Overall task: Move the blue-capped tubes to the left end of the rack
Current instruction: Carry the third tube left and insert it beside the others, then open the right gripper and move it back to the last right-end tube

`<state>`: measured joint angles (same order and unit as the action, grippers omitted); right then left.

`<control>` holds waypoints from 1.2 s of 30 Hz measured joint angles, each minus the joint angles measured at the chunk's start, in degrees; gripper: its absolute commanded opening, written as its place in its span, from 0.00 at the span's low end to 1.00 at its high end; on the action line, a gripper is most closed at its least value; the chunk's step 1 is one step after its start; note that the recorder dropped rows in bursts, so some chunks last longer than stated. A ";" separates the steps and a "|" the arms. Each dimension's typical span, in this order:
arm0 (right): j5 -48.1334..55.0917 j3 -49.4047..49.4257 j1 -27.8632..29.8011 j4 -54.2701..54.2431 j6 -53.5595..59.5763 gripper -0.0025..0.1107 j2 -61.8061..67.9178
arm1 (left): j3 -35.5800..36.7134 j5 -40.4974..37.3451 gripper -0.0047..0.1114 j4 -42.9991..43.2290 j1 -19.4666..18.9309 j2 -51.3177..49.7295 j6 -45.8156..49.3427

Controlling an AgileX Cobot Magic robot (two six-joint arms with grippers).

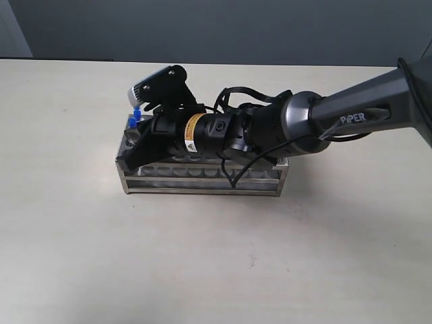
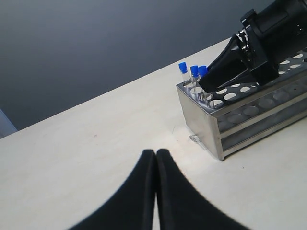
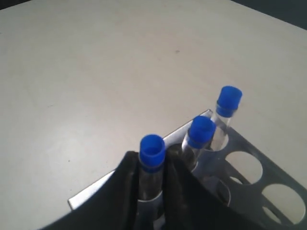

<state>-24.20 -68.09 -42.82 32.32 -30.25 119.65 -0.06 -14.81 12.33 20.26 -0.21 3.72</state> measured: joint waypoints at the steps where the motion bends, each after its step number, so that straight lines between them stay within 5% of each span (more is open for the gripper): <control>1: 0.13 0.00 -0.11 0.00 -0.16 0.37 0.00 | 0.00 0.00 0.04 0.00 0.00 0.00 0.00; 4: 1.11 0.00 -0.11 0.00 -0.42 0.52 0.00 | 0.00 0.00 0.04 0.00 0.00 0.00 0.00; 26: 15.67 0.59 0.02 3.81 -1.46 0.50 -8.17 | 0.00 0.00 0.04 0.03 0.00 0.00 0.00; 32: 16.96 13.40 2.25 4.47 -1.31 0.50 -19.64 | 0.00 0.00 0.04 0.13 0.00 0.00 0.00; 36: 15.97 22.38 7.48 4.47 -0.62 0.34 -27.12 | 0.00 0.00 0.04 0.13 0.00 0.00 0.00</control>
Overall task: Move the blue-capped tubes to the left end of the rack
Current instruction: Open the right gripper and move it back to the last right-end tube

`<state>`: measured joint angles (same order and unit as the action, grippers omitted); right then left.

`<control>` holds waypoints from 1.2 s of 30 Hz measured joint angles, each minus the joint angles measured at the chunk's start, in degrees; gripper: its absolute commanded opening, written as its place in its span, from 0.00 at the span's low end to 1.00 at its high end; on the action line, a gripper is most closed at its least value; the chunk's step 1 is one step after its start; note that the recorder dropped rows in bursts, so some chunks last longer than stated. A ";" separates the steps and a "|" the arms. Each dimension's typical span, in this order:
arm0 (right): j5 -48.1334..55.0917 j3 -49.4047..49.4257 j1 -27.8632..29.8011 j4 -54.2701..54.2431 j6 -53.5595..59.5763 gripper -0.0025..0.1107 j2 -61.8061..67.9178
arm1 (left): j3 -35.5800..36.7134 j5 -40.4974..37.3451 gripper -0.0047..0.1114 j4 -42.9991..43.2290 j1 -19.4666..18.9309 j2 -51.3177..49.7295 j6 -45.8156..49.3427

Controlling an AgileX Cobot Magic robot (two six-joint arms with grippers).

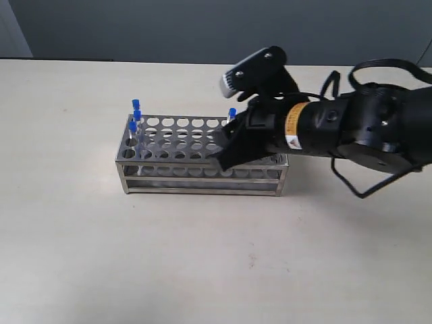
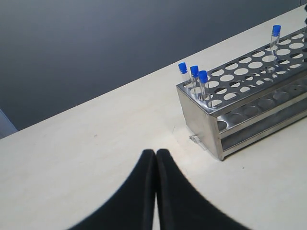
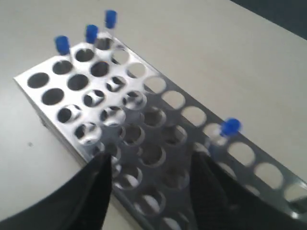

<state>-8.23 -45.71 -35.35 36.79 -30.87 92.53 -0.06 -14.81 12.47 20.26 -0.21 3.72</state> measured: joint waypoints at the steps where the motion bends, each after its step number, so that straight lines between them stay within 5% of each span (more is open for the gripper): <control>1: 0.00 1.29 1.72 0.00 0.58 0.29 -0.56 | 0.00 0.00 0.04 0.00 0.00 0.00 0.00; 6: -2.42 3.22 8.29 -0.23 3.48 0.30 -0.66 | 0.00 0.00 0.04 0.00 0.00 0.00 0.00; 12: -16.24 3.22 10.39 -7.23 16.25 0.51 5.51 | 0.00 0.00 0.04 0.00 0.00 0.00 0.00; 19: -26.58 3.22 10.39 -11.91 21.77 0.51 12.83 | 0.00 0.00 0.04 0.00 0.00 0.00 0.00; 36: -27.54 -2.34 10.39 -13.08 22.42 0.49 19.56 | 0.00 0.00 0.04 0.00 0.00 0.00 0.00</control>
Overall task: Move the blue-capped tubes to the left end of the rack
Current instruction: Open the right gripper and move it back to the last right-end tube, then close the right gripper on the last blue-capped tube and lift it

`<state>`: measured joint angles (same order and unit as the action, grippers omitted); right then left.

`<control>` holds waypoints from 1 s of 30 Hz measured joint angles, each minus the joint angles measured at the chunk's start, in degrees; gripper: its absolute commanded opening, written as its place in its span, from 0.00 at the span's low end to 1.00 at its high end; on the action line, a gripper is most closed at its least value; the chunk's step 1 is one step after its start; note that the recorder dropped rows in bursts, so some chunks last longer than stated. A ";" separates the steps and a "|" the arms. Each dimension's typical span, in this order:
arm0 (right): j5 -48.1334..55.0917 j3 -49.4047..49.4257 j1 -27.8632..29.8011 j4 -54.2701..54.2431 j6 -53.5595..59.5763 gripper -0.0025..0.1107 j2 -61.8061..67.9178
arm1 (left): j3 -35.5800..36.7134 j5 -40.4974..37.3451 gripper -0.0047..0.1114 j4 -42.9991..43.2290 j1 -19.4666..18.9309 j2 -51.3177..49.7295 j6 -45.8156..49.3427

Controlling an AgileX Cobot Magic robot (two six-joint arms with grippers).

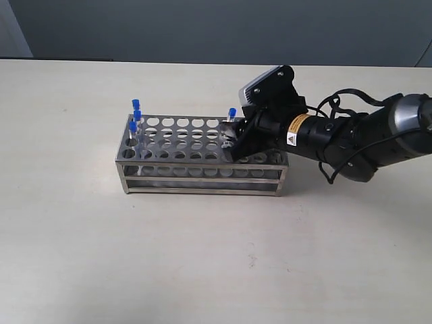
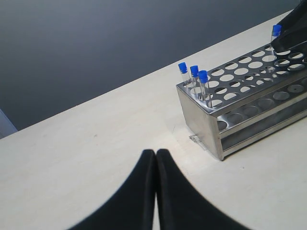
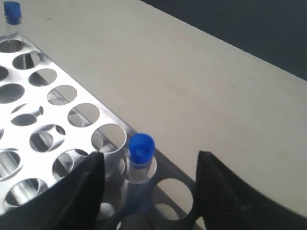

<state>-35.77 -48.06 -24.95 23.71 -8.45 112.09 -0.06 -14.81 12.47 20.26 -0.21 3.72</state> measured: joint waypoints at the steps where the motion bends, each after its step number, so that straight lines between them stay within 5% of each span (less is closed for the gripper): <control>1: -0.34 0.00 0.00 0.00 0.00 0.47 0.24 | 0.00 0.00 0.04 0.00 0.00 0.00 0.00; 6: -2.68 0.00 0.00 -0.76 0.00 0.21 1.33 | 0.00 0.00 0.04 0.00 0.00 0.00 0.00; 9: -3.51 0.00 -0.10 -0.42 -0.11 0.14 1.80 | 0.00 0.00 0.04 0.00 0.00 0.00 0.00; 30: -5.58 0.00 -1.27 -1.88 -0.23 0.07 1.04 | 0.00 0.00 0.04 0.00 0.00 0.00 0.00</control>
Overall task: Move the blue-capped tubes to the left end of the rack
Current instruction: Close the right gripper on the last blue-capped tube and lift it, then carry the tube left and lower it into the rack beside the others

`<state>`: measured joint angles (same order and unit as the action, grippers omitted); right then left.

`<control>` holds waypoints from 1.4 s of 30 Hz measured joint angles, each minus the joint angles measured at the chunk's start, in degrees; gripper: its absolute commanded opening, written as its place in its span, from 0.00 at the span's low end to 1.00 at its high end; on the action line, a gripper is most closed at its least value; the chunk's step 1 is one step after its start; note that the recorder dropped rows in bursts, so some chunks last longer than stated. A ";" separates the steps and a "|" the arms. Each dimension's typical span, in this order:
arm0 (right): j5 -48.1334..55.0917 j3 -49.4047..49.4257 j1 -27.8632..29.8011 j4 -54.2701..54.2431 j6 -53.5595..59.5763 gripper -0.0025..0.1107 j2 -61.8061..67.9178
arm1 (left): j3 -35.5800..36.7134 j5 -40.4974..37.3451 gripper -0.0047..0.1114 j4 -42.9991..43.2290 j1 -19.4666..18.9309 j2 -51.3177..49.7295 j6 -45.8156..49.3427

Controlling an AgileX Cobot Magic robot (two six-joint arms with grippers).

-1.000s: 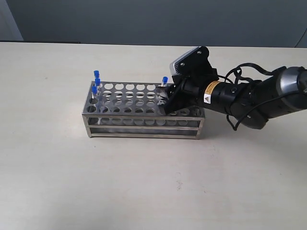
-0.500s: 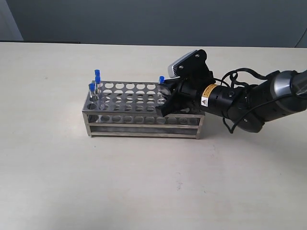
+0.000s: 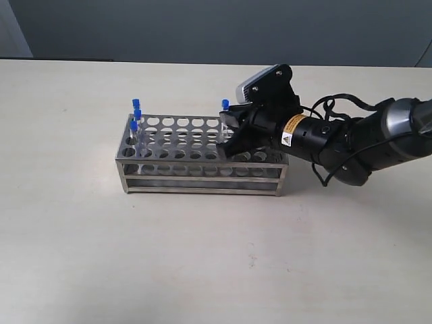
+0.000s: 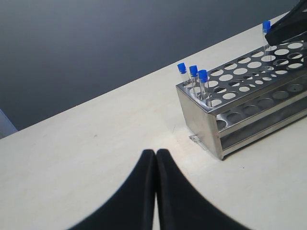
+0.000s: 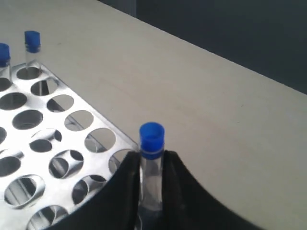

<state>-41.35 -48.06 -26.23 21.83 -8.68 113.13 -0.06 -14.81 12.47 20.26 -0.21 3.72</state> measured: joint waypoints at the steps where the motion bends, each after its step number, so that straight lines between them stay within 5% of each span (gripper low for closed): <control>1: 0.00 0.00 -0.10 0.00 0.00 0.07 -0.44 | 0.00 0.00 0.04 0.00 0.00 0.00 0.00; 28: 3.21 0.00 -2.21 0.36 -0.24 0.07 -11.43 | 0.00 0.00 0.04 0.00 0.00 0.00 0.00; 42: 6.95 -2.31 -13.53 1.08 -4.56 0.01 -12.19 | 0.00 0.00 0.04 0.00 0.00 0.00 0.00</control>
<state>-34.40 -50.37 -39.75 22.91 -13.24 100.93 -0.06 -14.81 12.47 20.26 -0.21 3.72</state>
